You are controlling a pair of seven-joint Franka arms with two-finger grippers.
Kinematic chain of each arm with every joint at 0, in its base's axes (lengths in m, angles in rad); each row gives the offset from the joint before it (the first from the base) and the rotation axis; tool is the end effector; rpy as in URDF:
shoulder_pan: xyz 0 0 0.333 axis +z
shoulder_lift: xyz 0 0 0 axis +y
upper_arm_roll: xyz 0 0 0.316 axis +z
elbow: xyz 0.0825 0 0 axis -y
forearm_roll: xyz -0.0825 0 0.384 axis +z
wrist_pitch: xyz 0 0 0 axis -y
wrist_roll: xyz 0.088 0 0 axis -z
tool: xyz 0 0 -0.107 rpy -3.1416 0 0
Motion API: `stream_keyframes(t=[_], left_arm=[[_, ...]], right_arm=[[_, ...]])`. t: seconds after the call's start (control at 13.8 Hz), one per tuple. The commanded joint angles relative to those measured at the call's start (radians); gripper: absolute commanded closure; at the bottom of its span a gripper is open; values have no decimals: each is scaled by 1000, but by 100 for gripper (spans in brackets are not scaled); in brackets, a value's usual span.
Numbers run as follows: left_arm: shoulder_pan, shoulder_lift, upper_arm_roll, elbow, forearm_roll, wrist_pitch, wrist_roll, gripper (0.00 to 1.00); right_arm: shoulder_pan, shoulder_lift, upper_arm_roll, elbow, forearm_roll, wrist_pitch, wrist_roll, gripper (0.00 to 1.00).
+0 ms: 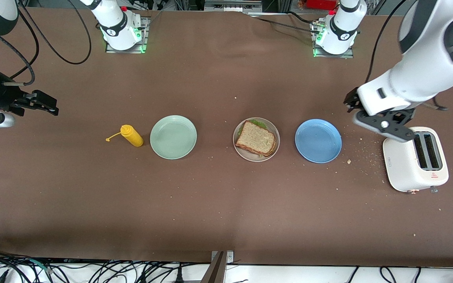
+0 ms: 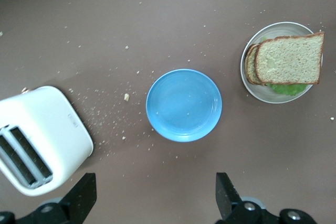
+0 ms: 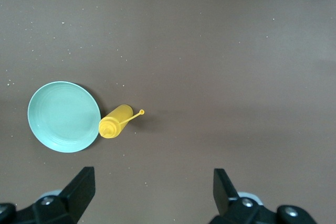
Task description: Make sandwich in beige plate with both arms
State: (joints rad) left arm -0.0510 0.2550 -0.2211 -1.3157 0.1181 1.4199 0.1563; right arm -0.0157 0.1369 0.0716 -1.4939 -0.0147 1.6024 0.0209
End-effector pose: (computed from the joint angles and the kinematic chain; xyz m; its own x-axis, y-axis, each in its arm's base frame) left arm 0.5989 -0.1336 0.5848 0.9052 -0.3968 -0.1521 -0.4067 -0.9127 -0.0395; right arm 0.5973 0.0290 0.5848 0.9990 0.0350 -0.0279 0.0352 -0.9994 0.0055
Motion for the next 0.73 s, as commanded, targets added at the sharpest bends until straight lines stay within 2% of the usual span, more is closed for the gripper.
stream_keyframes(t=[0.0,0.22,0.51,0.65], left_arm=[[7,-15,28,50,17,-61,-14,0],[37,-77,104,1,-112,-49,-14,0],[57,-227,143,-187,-121,98,-15,0],[71,-258,161,-264,-127,160,-17,0]], right_arm=[[3,-2,2,1,-14,2,13,0],[3,-2,2,1,-14,2,13,0],[3,-2,2,1,-14,2,13,0],[3,-2,2,1,-14,2,13,0]])
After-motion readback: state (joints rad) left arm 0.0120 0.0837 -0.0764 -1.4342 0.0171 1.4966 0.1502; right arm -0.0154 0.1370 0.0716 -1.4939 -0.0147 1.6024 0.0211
